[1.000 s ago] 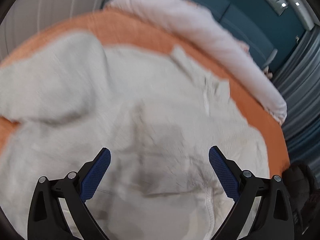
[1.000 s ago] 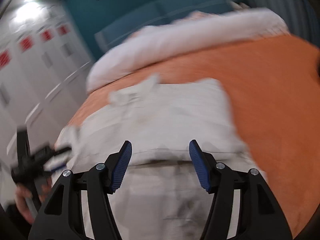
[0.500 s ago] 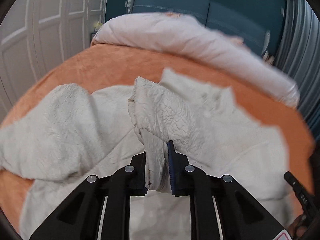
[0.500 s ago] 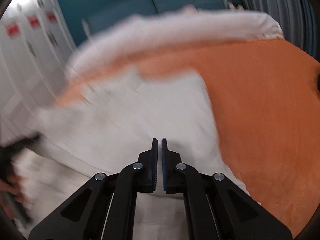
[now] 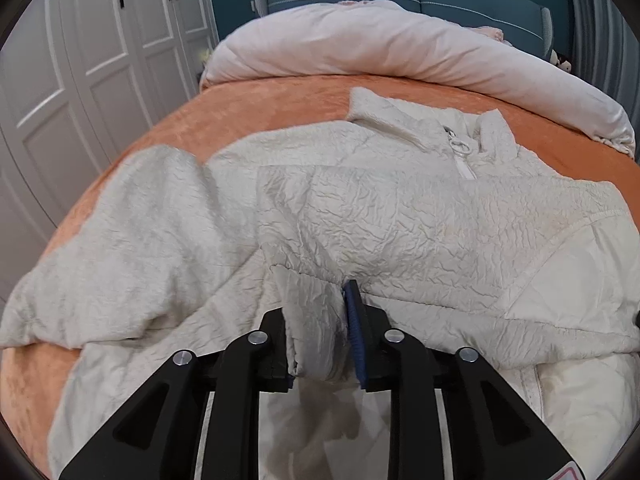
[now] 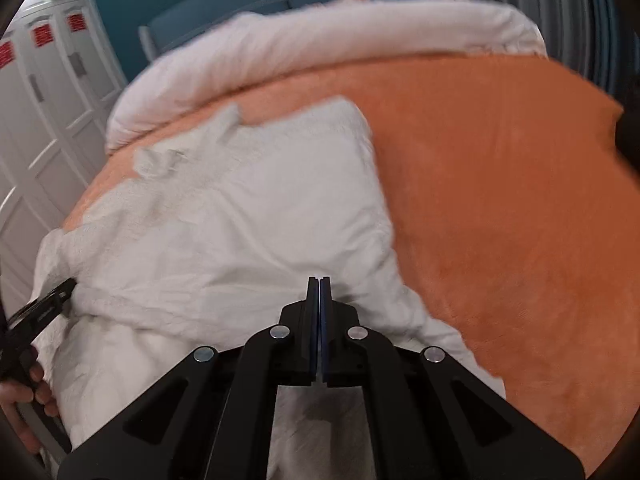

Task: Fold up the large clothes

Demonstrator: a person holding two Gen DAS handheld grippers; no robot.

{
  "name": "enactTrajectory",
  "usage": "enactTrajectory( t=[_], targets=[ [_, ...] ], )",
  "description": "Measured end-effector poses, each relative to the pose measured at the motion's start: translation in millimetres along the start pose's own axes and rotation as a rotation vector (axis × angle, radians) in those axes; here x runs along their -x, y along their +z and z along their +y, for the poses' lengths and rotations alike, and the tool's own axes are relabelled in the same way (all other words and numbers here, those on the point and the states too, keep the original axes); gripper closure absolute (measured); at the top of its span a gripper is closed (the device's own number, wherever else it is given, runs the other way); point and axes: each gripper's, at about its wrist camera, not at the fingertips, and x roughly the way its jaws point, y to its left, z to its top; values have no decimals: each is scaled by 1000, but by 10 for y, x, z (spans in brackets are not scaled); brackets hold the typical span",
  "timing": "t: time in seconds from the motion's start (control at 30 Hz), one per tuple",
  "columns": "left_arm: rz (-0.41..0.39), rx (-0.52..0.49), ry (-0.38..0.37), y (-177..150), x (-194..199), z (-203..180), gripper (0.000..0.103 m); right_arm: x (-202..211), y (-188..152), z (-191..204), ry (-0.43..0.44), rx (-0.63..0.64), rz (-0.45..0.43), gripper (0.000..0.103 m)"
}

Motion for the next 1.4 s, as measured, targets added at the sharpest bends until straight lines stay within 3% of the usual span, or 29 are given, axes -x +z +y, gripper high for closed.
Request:
enactTrajectory(
  t=[0.23, 0.33, 0.47, 0.63, 0.73, 0.8, 0.87, 0.93, 0.97, 1.0, 1.03, 1.1, 1.2, 1.33, 1.4],
  targets=[
    [-77, 62, 9, -111, 578, 343, 56, 697, -238, 339, 68, 96, -103, 101],
    [-87, 189, -7, -186, 849, 802, 39, 864, -393, 570, 101, 131, -96, 101],
    [-71, 415, 21, -336, 991, 1745, 28, 1085, -657, 874, 160, 164, -72, 101],
    [-47, 714, 140, -660, 860, 3051, 28, 1283, -985, 1215, 214, 230, -41, 99],
    [-36, 961, 183, -972, 700, 3791, 28, 1320, -1196, 1398, 222, 268, 7, 96],
    [-21, 1080, 156, -1128, 608, 4049, 29, 1298, -1314, 1485, 223, 272, 35, 94],
    [-12, 1219, 73, -1288, 478, 4225, 33, 1280, -1395, 1589, 218, 288, 59, 94],
    [-38, 1271, 39, -1325, 440, 4266, 44, 1275, -1442, 1665, 215, 302, 65, 94],
    [-44, 1270, 24, -1306, 432, 4268, 62, 1271, -1452, 1708, 215, 310, 69, 94],
    [-50, 1260, -24, -1251, 407, 4258, 87, 1272, -1457, 1739, 215, 315, 69, 94],
    [-59, 1249, -64, -1192, 406, 4239, 93, 1273, -1462, 1767, 214, 319, 68, 94],
    [-107, 1210, -68, -1043, 534, 4171, 98, 1281, -1460, 1804, 215, 323, 60, 94],
    [-210, 1033, -71, -623, 896, 3838, 100, 1293, -1448, 1805, 219, 312, 48, 94],
    [-342, 754, -155, -33, 1510, 2993, 101, 1340, -1429, 1734, 226, 283, 28, 94],
    [-386, 602, -230, 224, 1770, 2350, 101, 1375, -1401, 1657, 225, 261, 13, 94]
  ],
)
